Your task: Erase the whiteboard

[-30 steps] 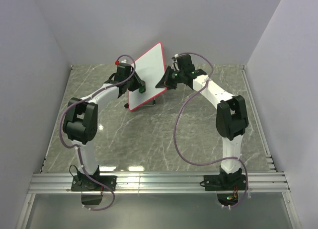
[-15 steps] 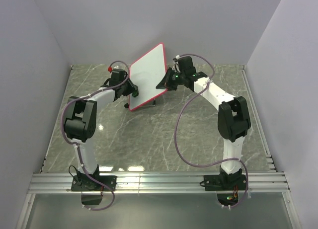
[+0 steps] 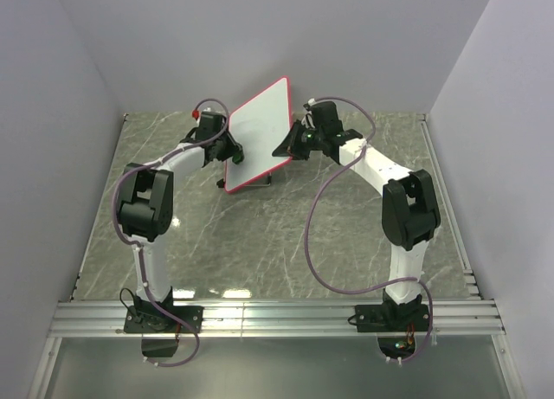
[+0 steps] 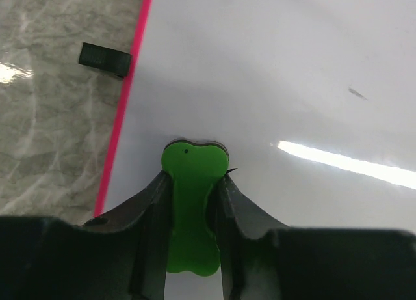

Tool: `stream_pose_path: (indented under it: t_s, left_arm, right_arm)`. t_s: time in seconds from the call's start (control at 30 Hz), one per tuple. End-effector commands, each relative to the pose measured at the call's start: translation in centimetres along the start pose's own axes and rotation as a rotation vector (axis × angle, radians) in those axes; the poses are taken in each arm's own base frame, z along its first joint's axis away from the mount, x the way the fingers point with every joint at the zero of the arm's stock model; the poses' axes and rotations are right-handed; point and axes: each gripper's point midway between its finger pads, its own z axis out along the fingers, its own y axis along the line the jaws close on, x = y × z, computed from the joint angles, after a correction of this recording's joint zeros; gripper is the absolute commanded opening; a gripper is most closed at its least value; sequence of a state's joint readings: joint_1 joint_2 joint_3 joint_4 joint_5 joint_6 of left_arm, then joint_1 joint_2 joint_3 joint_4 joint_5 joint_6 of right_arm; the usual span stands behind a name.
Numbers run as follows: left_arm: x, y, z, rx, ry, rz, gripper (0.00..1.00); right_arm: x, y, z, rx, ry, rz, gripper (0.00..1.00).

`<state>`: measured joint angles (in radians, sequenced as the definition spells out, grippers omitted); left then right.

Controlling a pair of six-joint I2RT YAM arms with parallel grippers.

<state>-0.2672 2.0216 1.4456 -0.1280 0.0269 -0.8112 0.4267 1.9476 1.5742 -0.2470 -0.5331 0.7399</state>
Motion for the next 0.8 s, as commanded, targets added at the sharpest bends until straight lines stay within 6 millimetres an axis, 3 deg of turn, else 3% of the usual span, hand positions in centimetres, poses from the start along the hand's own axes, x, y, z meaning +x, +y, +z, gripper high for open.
stream_pose_path:
  t_s: [0.0, 0.17, 0.3, 0.43, 0.5, 0.6, 0.63, 0.67, 0.73, 0.77]
  left_arm:
    - [9.0, -3.3, -0.9, 0.049, 0.252, 0.055, 0.0]
    - [9.4, -4.0, -0.9, 0.05, 0.264, 0.06, 0.0]
    - [8.2, -4.2, -1.9, 0.038, 0.227, 0.071, 0.0]
    - [4.4, -4.4, -3.6, 0.034, 0.139, 0.059, 0.0]
    - [1.0, -4.4, -5.1, 0.038, 0.068, 0.033, 0.0]
    - [-3.3, -3.9, -7.4, 0.049, -0.008, -0.012, 0.0]
    - [-4.2, -3.6, -7.9, 0.046, -0.022, -0.021, 0.0]
    - [-5.6, -2.8, -8.8, 0.034, -0.044, -0.036, 0.0]
    - [-7.6, -2.2, -10.3, 0.033, -0.083, -0.044, 0.0]
    - [-7.9, -1.9, -10.7, 0.025, -0.087, -0.046, 0.0]
  right_arm:
    - [3.0, 7.0, -1.1, -0.224, 0.055, -0.222, 0.0]
    - [3.0, 7.1, -1.1, -0.23, 0.054, -0.22, 0.0]
    - [3.1, 7.1, -1.1, -0.234, 0.053, -0.226, 0.0]
    - [3.0, 6.9, -1.0, -0.226, 0.044, -0.221, 0.0]
    - [3.0, 6.8, -1.0, -0.218, 0.046, -0.226, 0.0]
    - [3.0, 6.1, -0.7, -0.188, 0.049, -0.23, 0.17]
    - [3.0, 6.0, -0.8, -0.184, 0.047, -0.232, 0.34]
    - [3.1, 5.7, -0.7, -0.172, 0.041, -0.233, 0.42]
    - [3.0, 5.2, -0.7, -0.159, 0.035, -0.231, 0.57]
    - [3.0, 5.1, -0.7, -0.156, 0.033, -0.233, 0.59]
